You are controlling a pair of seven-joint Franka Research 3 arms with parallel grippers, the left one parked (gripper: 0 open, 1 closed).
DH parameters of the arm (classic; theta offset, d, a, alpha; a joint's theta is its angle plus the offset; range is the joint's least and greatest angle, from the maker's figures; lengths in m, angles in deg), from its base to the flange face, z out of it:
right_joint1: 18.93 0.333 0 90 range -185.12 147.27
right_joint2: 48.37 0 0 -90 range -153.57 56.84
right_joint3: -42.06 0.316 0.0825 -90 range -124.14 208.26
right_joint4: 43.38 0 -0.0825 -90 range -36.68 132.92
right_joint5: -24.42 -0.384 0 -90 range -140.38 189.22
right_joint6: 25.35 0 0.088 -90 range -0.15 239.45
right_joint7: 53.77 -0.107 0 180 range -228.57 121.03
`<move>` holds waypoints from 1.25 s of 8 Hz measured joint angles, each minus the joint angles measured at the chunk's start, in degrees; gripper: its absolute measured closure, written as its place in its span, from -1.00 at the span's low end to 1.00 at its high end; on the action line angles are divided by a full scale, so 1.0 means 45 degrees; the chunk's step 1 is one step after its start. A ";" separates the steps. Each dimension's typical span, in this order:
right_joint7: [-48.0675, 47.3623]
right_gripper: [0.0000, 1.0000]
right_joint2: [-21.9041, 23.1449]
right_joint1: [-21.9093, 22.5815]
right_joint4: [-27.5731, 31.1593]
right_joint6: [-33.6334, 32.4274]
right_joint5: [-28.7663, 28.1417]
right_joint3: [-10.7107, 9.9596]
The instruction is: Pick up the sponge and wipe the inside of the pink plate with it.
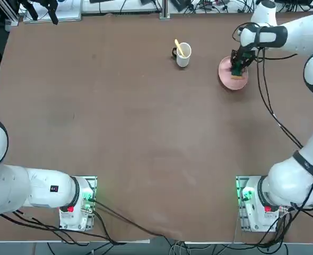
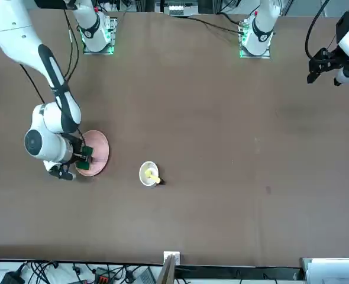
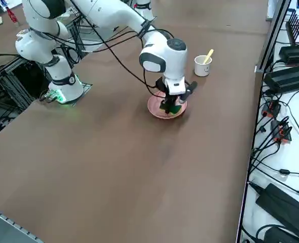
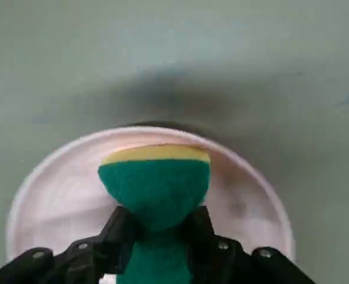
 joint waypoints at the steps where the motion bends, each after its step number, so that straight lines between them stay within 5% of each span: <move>1: -0.0626 0.06 -0.0074 0.0396 -0.0113 0.0106 -0.0127 0.0018; 6: -0.1957 0.04 -0.0004 0.0906 0.0191 0.0148 -0.0152 0.0020; 10: -0.1817 0.04 0.1115 0.0797 0.1952 0.0154 -0.0153 -0.0005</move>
